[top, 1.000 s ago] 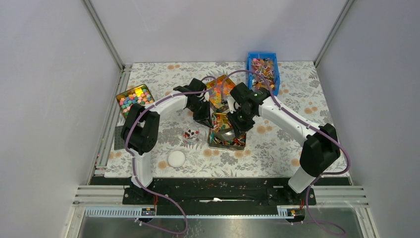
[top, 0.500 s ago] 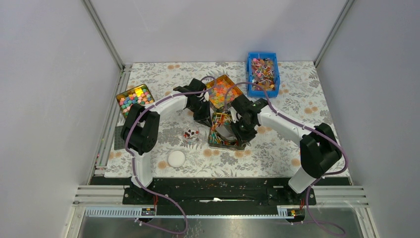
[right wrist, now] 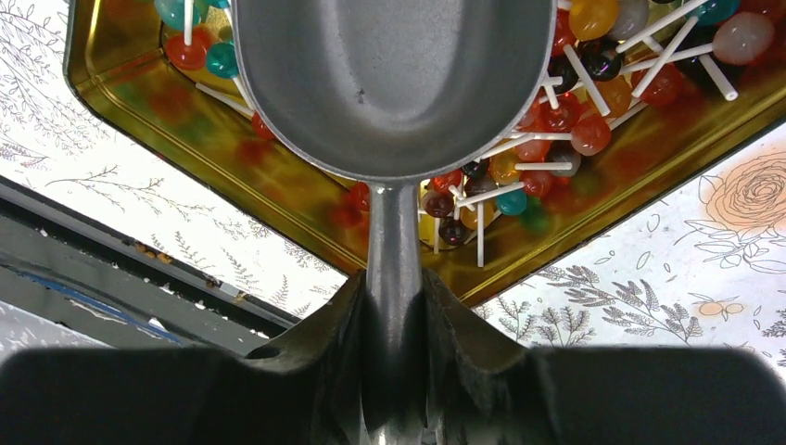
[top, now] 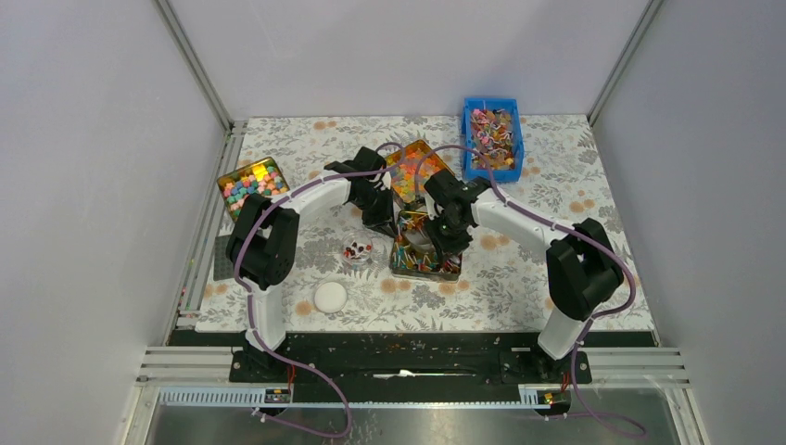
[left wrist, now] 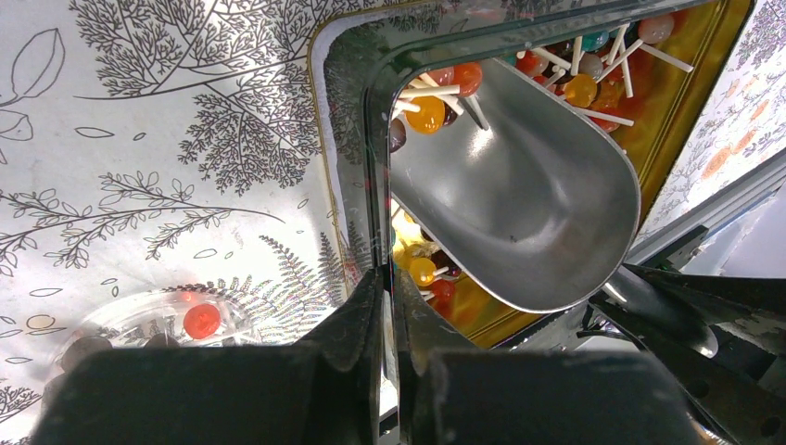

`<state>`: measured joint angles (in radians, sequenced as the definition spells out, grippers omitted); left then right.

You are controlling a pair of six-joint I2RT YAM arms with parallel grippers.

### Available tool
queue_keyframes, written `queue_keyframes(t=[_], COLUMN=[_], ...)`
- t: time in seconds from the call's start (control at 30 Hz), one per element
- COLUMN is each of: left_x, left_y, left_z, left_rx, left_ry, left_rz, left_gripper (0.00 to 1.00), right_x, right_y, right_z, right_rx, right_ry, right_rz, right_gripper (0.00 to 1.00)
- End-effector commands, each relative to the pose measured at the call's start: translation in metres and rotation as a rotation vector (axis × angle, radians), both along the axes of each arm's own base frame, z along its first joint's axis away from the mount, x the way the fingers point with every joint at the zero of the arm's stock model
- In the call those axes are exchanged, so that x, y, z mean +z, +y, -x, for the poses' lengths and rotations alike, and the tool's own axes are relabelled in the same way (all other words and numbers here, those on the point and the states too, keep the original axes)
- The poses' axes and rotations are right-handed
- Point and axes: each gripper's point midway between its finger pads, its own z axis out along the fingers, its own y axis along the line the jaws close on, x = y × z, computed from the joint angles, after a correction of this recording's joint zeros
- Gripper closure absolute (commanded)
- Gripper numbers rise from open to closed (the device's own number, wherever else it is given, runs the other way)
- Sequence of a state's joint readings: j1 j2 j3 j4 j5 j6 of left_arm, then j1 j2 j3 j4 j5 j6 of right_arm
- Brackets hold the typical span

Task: Pack the candies
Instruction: Scoop the fake candies from the storage box.

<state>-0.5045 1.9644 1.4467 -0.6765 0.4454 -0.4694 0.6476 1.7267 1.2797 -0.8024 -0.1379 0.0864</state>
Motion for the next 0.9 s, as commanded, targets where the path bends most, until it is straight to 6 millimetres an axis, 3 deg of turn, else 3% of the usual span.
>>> queue_keyframes(t=[0.0,0.43,0.87], left_x=[-0.002,-0.001,0.006], left_y=[-0.011,-0.013,-0.011], left_z=[0.004,0.004,0.005], left_rx=[-0.028,-0.035,-0.039], left_ry=[0.014,0.010,-0.006], left_rz=[0.024,0.021,0.022], left_gripper=[0.97,0.98,0.98], right_x=[0.005,-0.014,-0.023], right_y=[0.008,0.014,0.014], right_z=[-0.010,-0.018,-0.018], right_rx=[-0.005,0.010,0.029], right_ry=[-0.021,-0.202,-0.208], right_rz=[0.001,-0.134,-0.134], right_gripper=[1.00,1.00,1.00])
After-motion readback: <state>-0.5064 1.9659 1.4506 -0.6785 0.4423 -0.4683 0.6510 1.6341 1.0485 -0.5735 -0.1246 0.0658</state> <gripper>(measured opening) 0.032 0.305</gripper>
